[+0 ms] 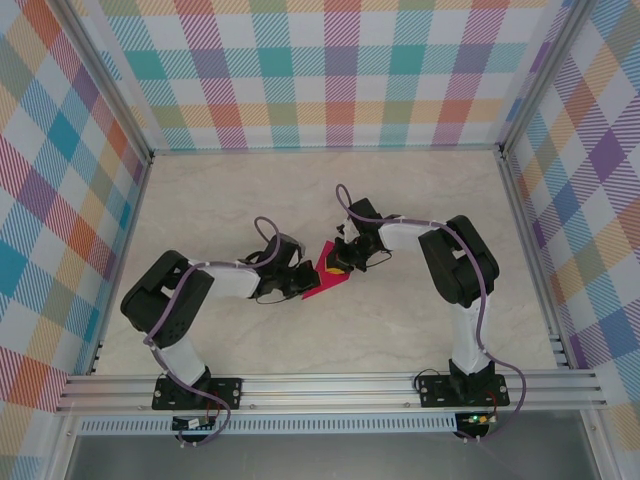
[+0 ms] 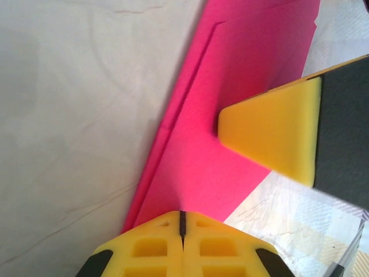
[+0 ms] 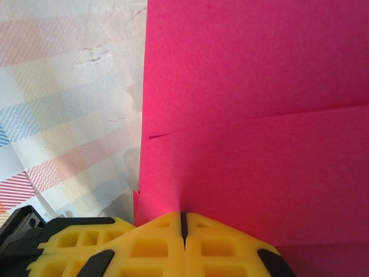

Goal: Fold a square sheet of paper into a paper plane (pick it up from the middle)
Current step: Fourth fold the wing at the center of the table.

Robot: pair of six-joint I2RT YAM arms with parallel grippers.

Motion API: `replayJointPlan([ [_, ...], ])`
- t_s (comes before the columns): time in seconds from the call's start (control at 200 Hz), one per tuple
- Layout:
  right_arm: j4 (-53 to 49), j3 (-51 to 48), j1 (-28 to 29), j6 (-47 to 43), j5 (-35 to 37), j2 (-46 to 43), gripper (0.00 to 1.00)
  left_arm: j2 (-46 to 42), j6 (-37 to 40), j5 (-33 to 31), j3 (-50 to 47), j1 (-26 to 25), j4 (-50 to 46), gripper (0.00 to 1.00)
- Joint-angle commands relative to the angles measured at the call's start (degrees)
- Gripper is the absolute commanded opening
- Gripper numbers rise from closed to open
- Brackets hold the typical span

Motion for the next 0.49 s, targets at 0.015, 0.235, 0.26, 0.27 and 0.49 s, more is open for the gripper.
replayJointPlan([
  [0.015,-4.6,-0.9,-0.4,-0.8,6.6,4.4,0.04,-0.6,-1.3,-0.1,-5.9,2.1,-4.9,0.00],
  [0.235,-5.1,-0.9,-0.5,-0.8,7.1,4.6,0.04,-1.6,-1.4,0.4,-8.5,2.2,-6.2,0.00],
  [0.26,-5.1,-0.9,-0.5,-0.8,7.2,4.6,0.04,-1.9,-1.4,0.3,-8.8,2.2,-6.7,0.00],
  [0.27,-5.1,-0.9,-0.5,-0.7,7.2,4.7,0.04,-2.0,-1.3,0.3,-8.8,2.2,-6.9,0.00],
  [0.49,-5.6,-0.5,-0.6,-0.7,7.4,5.1,0.04,-4.2,2.5,3.0,-8.4,2.2,-13.2,0.00],
])
